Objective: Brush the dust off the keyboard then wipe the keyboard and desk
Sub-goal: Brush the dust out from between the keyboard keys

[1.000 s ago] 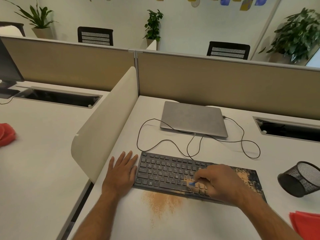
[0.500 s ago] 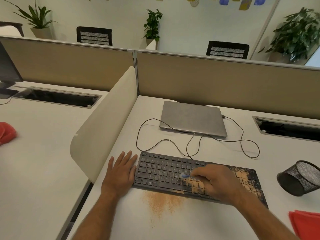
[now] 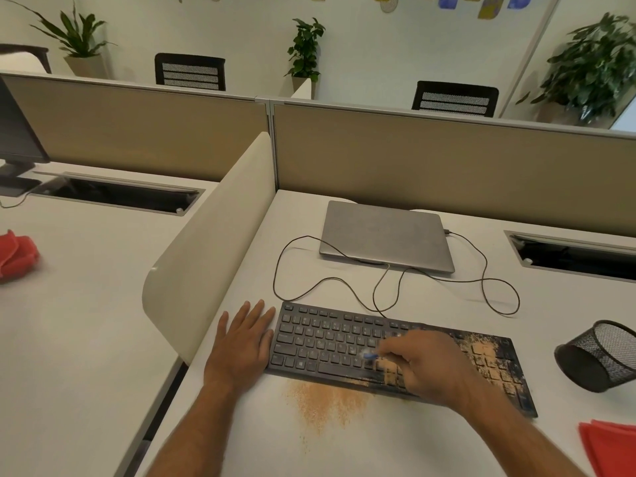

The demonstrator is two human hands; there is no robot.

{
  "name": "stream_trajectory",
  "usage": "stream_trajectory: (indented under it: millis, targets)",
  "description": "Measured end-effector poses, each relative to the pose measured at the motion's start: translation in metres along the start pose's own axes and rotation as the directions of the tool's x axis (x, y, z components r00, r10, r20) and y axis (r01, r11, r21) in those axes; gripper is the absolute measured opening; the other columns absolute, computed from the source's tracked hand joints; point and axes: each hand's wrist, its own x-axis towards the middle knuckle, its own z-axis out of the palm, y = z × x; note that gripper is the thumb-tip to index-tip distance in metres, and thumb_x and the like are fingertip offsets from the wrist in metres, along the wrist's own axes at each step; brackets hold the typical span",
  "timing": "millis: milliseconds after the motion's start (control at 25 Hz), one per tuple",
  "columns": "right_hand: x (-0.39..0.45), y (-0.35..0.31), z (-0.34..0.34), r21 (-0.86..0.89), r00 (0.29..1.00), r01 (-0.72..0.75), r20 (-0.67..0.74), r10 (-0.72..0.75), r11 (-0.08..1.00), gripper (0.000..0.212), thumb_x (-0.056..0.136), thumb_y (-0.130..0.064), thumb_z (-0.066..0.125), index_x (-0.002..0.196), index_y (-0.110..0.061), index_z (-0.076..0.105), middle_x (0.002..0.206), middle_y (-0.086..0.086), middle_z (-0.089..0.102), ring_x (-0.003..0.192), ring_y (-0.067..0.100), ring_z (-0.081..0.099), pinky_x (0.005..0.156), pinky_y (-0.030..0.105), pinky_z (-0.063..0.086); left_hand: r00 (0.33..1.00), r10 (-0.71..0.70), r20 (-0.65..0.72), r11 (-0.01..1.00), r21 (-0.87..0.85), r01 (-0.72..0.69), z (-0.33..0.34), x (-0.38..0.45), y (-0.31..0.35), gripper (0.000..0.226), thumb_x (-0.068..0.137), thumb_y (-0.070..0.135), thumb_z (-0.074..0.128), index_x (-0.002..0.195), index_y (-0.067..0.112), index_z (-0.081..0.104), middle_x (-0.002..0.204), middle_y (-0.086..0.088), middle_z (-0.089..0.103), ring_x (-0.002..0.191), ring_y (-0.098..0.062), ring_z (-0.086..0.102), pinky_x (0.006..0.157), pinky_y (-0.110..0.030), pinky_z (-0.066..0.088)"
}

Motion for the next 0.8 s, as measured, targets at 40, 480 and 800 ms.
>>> stream_trajectory:
  millis: [40,480,800]
  targets:
    - [0.0,0.002,-0.002,-0.023,0.999,-0.035,0.007,0.035,0.999,0.02,0.089,-0.029,0.055,0.103,-0.036,0.066,0.08,-0.014,0.067,0.069,0.006,0.052,0.06,0.026,0.046,1.0,0.0,-0.001,1.0,0.0,0.0,0.0,0.0,0.0,0.073,0.09,0.057,-0.005,0.157,0.041,0.019,0.165,0.017,0.008,0.152,-0.003,-0.008,0.124,-0.039,-0.011]
    - [0.004,0.002,-0.008,0.01,0.998,-0.056,-0.012,0.056,0.998,0.022,0.089,-0.038,0.048,0.102,-0.036,0.065,0.081,-0.012,0.067,0.071,0.009,0.054,0.063,0.029,0.049,1.0,0.005,-0.002,1.0,0.005,-0.005,0.001,0.0,-0.001,0.073,0.09,0.057,-0.004,0.157,0.04,0.02,0.165,0.017,0.008,0.151,-0.003,-0.008,0.124,-0.04,-0.01]
    - [0.004,0.0,-0.008,0.059,0.997,-0.037,-0.069,0.041,0.998,0.017,0.087,-0.034,0.054,0.096,-0.038,0.067,0.073,-0.014,0.064,0.064,0.006,0.049,0.054,0.026,0.044,1.0,0.004,0.001,1.0,0.009,-0.004,0.002,0.001,-0.002,0.072,0.091,0.056,-0.004,0.157,0.04,0.019,0.165,0.018,0.007,0.152,-0.004,-0.008,0.124,-0.038,-0.011]
